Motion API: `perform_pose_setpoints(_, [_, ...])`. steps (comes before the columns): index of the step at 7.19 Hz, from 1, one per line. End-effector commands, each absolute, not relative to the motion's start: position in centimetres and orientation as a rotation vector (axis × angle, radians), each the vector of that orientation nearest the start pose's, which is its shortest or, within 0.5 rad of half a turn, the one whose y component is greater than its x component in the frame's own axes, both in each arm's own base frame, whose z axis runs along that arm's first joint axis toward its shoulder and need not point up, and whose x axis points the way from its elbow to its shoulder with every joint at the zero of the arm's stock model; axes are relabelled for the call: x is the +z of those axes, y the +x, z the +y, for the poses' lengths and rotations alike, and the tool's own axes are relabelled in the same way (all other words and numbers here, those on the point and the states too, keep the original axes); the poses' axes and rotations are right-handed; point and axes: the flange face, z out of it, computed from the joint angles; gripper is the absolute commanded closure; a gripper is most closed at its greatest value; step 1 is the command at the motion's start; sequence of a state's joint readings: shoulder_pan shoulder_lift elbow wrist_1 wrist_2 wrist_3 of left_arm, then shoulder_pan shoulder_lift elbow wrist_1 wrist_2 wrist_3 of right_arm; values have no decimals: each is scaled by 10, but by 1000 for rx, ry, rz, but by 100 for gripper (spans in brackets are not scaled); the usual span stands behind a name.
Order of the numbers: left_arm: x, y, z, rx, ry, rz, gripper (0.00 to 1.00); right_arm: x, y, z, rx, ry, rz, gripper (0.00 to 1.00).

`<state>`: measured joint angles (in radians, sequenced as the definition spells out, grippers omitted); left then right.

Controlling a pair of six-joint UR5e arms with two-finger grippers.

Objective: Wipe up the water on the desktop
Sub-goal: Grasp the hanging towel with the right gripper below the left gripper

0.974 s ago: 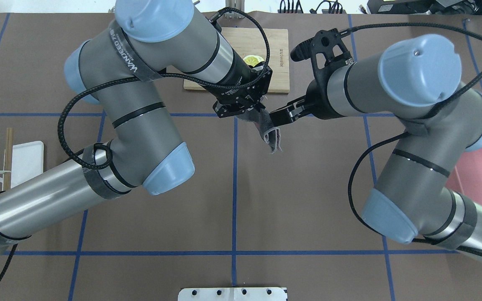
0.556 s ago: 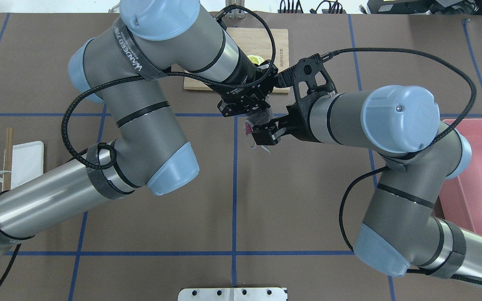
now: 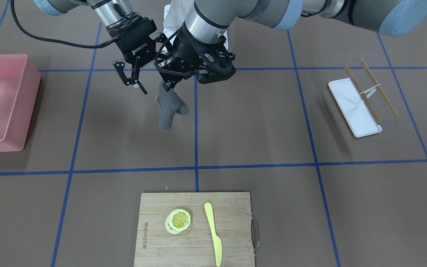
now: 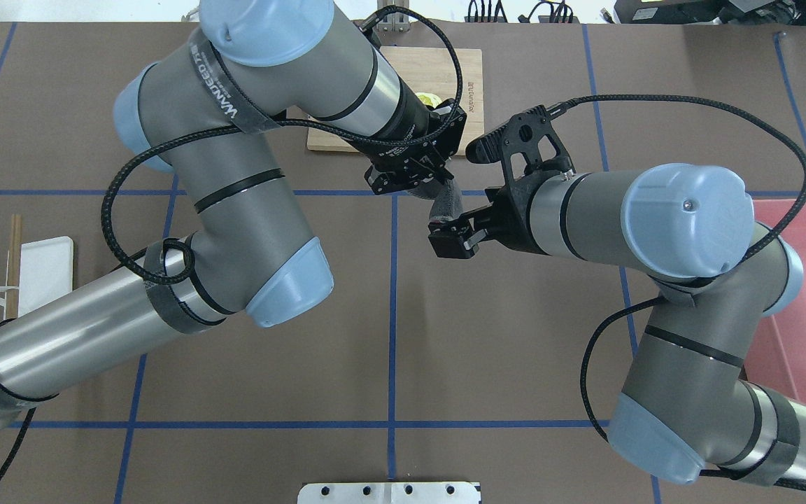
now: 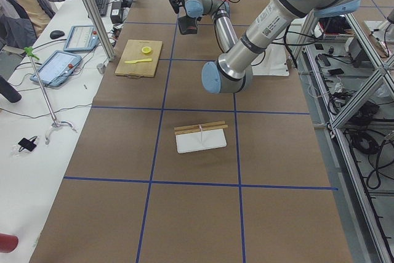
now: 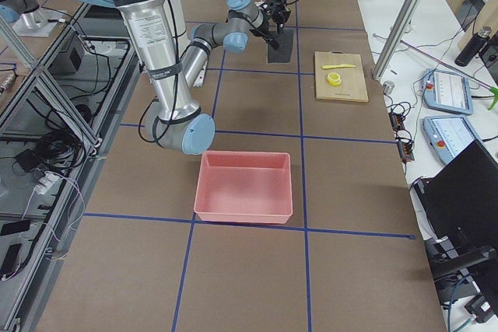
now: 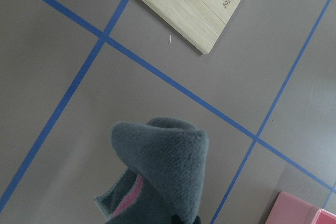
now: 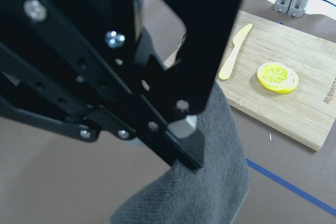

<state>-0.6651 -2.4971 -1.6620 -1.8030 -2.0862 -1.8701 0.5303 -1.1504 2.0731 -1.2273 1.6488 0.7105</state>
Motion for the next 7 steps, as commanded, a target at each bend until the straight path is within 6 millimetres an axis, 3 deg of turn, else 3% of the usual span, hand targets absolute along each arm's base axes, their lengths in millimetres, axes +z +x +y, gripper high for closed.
perform_pose_setpoints(1, [17, 466, -474, -505, -217, 1292, 100, 170, -388, -358, -348, 768, -1045, 0])
perform_pose_setpoints(7, [7, 457, -466, -562, -267, 1309, 100, 168, -400, -357, -307, 834, -1010, 0])
